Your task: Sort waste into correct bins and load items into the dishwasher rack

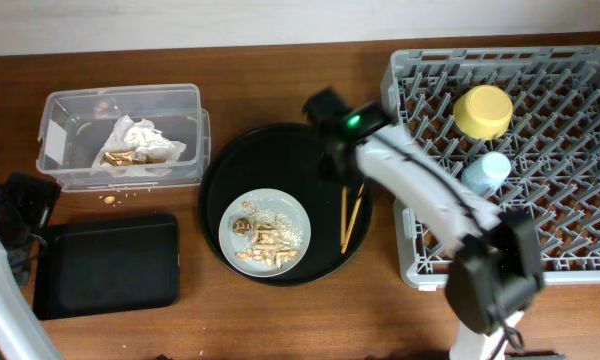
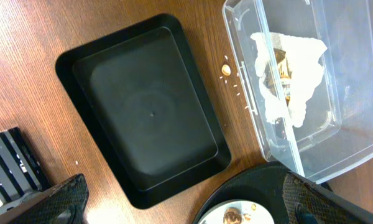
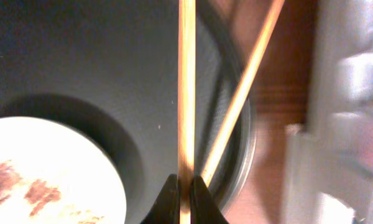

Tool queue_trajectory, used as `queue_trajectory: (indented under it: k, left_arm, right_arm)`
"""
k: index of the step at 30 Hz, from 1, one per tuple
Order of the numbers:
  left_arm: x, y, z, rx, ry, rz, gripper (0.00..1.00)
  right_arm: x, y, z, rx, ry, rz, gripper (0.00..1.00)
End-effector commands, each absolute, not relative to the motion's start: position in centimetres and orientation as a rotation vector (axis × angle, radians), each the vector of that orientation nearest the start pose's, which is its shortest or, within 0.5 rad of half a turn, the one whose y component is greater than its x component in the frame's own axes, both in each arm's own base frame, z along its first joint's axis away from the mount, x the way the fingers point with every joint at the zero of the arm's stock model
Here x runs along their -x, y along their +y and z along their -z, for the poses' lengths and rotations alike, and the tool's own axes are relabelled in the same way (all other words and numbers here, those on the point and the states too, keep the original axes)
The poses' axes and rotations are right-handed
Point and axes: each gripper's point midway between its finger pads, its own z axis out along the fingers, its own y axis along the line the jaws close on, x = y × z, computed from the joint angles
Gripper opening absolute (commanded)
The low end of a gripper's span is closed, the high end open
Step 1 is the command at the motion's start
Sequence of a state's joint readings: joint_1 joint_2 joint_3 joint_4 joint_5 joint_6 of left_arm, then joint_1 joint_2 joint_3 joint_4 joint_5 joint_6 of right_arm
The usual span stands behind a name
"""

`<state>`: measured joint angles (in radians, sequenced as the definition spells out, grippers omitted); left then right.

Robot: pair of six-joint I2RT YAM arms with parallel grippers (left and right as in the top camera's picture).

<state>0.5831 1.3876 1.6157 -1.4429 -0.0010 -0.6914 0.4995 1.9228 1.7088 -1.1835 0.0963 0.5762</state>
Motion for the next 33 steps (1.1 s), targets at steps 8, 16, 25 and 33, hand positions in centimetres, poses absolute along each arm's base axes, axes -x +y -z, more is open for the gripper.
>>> queue_trajectory:
  k: [8,16,25,33]
  left_arm:
    - [-23.5,15.8,-25.8,1.643,2.241,0.012,0.99]
    - [-23.5,15.8,-25.8,1.643,2.241,0.012,0.99]
    - [-23.5,15.8,-25.8,1.643,2.241,0.012,0.99]
    - [-23.5,15.8,-25.8,1.643,2.241,0.012,0.99]
  right_arm:
    - [-43.5,4.4,-25.2,0.017,2.642,0.094,0.04]
    - [-49.5,1.2,-23.5,-0.070,2.533,0.040,0.04]
    - [-53.0,2.4,-15.2,-0.052,2.630,-0.010,0.04]
    - [-52.3,2.4,-14.6,-0.051,2.669,-0.006,0.94]
